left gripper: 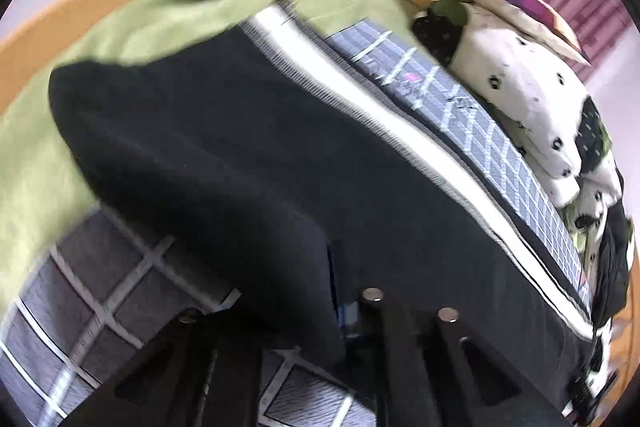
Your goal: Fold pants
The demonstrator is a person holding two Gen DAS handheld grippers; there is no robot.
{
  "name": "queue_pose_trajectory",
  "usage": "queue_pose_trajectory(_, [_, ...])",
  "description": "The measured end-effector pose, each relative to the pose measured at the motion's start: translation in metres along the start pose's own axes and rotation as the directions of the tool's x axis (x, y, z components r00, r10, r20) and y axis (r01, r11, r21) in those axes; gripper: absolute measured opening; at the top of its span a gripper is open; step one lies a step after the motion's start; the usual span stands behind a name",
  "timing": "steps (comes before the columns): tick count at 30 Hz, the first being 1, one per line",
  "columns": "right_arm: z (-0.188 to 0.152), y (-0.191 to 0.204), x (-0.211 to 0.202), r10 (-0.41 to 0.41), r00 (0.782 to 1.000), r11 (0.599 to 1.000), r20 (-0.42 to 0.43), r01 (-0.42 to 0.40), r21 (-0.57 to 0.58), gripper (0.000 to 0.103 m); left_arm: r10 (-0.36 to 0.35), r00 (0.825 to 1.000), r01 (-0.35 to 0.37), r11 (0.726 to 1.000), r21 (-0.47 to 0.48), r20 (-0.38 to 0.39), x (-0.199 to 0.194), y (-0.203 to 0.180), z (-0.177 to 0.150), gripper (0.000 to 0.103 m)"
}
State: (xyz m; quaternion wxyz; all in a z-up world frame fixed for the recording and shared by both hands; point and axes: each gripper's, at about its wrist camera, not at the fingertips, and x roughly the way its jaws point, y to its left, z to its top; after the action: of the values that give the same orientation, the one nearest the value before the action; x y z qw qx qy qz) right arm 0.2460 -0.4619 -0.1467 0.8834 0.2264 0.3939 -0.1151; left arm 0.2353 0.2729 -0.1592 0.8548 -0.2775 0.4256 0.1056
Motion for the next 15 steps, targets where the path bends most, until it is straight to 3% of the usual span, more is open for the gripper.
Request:
queue_pose_trajectory(4, [0.019,0.028,-0.031,-0.027,0.995,0.995,0.094,0.035,-0.09,0.016,-0.01,0.996,0.001,0.995,0.103,0.085,-0.048,-0.03,0.016,0.009])
queue_pose_trajectory(8, [0.046,0.053,-0.084,0.047,0.987,0.991,0.15,-0.027,-0.131,0.015,-0.065,0.988,0.044,0.988,0.146,0.142,-0.109,-0.045,0.02,0.009])
queue_pose_trajectory(12, [0.047,0.045,-0.149,0.093,0.98,0.982,0.178,-0.06,-0.178,0.015,-0.085,0.985,0.052,0.976,0.212,0.15,-0.168,-0.031,-0.014,0.009])
queue_pose_trajectory(15, [0.022,0.01,-0.19,0.115,0.982,0.973,0.148,-0.081,-0.217,0.015,-0.08,0.992,0.053,0.969,0.243,0.102,-0.175,-0.01,-0.051,0.01])
